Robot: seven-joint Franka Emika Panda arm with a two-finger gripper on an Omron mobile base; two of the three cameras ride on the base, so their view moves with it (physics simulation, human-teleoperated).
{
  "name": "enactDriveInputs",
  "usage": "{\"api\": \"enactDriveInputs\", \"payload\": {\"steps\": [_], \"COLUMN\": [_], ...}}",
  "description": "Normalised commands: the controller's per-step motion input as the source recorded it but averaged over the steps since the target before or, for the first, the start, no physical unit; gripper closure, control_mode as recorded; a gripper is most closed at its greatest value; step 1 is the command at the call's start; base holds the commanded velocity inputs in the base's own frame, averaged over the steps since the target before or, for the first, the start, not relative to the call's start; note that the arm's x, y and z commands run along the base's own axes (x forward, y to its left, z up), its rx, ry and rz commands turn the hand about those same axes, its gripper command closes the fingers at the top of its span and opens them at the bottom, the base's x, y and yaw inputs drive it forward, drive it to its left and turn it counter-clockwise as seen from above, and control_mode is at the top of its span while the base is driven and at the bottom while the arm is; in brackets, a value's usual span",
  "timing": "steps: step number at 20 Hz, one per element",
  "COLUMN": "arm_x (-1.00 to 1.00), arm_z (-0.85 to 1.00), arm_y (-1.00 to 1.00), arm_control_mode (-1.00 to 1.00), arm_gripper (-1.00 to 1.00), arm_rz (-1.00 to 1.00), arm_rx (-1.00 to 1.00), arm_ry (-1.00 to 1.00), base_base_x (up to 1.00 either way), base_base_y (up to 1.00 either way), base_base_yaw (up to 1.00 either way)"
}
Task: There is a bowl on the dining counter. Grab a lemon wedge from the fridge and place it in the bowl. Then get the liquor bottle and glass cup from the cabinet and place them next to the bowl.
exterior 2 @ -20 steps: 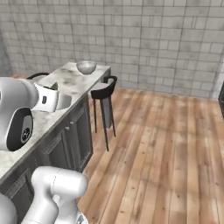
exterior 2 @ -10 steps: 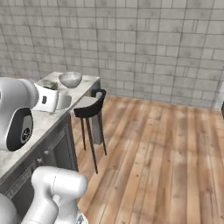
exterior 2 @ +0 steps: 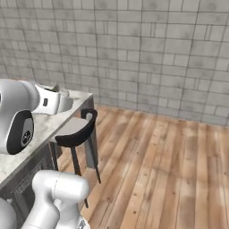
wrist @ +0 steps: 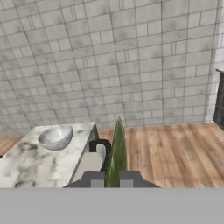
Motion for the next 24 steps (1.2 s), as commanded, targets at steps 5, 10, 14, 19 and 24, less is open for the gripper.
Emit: {"api": "enactDriveInputs", "payload": {"steps": [5,10,14,19,24], "arm_x": [0.00,0.00,0.00,0.00,0.00], "arm_z": [0.00,0.00,0.00,0.00,0.00], "arm_y": [0.00,0.00,0.00,0.00,0.00], "arm_control_mode": [1.00,1.00,1.00,1.00,1.00], "arm_gripper": [1.00,1.00,1.00,1.00,1.00], "arm_rz": [0.00,0.00,0.00,0.00,0.00], "arm_rx": [0.00,0.00,0.00,0.00,0.00], "arm_ry": [0.00,0.00,0.00,0.00,0.00], "base_base_x": [1.00,0.77,0.39,0.03,0.06], "base_base_y": [-0.43,-0.53,-0.60,-0.52,-0.50], "base_base_yaw": [0.26,0.46,0.60,0.70,0.71]}}
